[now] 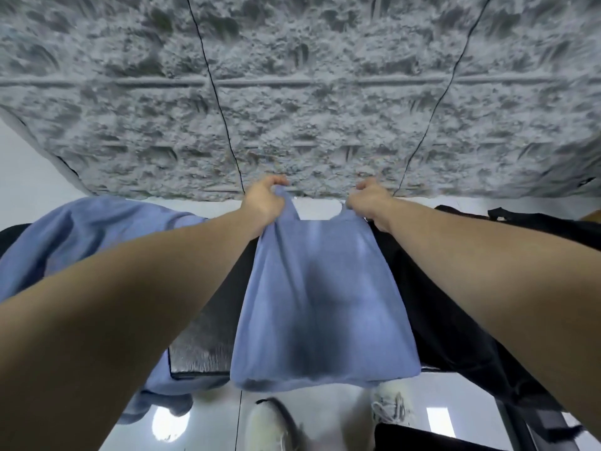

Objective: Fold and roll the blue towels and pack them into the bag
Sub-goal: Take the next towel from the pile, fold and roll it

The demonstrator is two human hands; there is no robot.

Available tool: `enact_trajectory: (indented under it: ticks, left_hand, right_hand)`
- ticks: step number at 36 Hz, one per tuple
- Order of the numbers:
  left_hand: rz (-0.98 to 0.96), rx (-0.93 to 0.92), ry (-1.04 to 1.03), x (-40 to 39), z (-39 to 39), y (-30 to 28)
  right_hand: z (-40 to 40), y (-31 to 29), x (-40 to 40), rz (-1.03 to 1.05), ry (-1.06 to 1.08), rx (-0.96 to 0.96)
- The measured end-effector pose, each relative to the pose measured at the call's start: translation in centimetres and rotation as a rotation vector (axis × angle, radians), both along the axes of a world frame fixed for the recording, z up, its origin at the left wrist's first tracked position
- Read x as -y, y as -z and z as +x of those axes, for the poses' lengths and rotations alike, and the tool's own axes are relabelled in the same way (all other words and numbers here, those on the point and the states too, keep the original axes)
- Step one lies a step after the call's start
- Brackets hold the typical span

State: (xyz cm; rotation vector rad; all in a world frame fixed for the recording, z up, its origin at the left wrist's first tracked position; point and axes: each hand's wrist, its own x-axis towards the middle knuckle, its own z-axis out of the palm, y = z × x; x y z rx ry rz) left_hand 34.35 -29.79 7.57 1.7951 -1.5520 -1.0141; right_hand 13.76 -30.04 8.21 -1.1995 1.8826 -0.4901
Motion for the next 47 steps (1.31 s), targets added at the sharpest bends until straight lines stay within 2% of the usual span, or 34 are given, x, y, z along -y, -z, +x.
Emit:
enact_trajectory:
  ticks: [5,8,11,13,16,19,23,26,31,34,37,40,42,44,47]
  left_hand:
    - [-0.072,0.247,0.070,-3.0,1.5,0.5]
    - [-0.119,0.356,0.021,-5.6,2.2,0.4]
    - [0.005,0.342,-0.047,-8.3,2.3,-0.1]
    - [0.097,0.405,-0.048,-9.7,2.4,-0.4]
    - [0.258,0.599,0.065,-11.0,2.9,-1.0]
    - [0.370,0.688,0.237,-11.6,3.1,-1.2]
    - [0.287,0.614,0.235,-10.8,3.1,-0.9]
    - [0.149,0.533,0.118,-9.8,3.6,-0.2]
    - [0.112,0.283,-0.089,-9.5,3.4,0.8]
    - [0.083,0.159,-0.171,-9.9,3.1,1.3]
    - [-0.012,0.128,-0.182,-11.0,3.0,1.1]
    - [-0.209,0.195,-0.105,-13.9,2.3,0.5]
    - [-0.300,0.223,0.018,-16.6,2.2,0.6]
    - [-0.350,0.240,0.250,-19.4,2.7,1.1]
    - [-0.512,0.439,0.673,-22.7,3.6,1.9]
  right_hand:
    - [-0.1,-0.7,-2.3,-0.040,-0.083,-0.093]
    - [-0.1,-1.1,-4.3,-0.060,-0.190,-0.283]
    - [-0.1,-1.5,-7.0,-0.019,-0.333,-0.490]
    - [-0.1,-2.2,-8.9,0.060,-0.445,-0.610]
    - [-0.2,-2.5,-10.7,0.248,-0.583,-0.739]
    - [-0.5,-1.7,-11.3,0.341,-0.617,-0.742]
    - [-1.3,-1.8,-12.0,0.133,-0.512,-0.662]
    - [-1.8,-1.4,-11.1,-0.014,-0.409,-0.609]
    - [-1.9,-0.1,-10.0,-0.097,-0.215,-0.462]
    - [-1.7,0.3,-10.5,-0.119,-0.208,-0.428]
    - [-1.6,0.4,-11.7,-0.212,-0.211,-0.373]
    - [-1.9,0.5,-13.8,-0.367,-0.253,-0.267]
    - [-2.1,0.7,-15.8,-0.438,-0.373,-0.212]
    - [-2.3,0.9,-18.0,-0.481,-0.572,-0.223]
    - [-2.5,1.0,-21.5,-0.545,-0.893,-0.346]
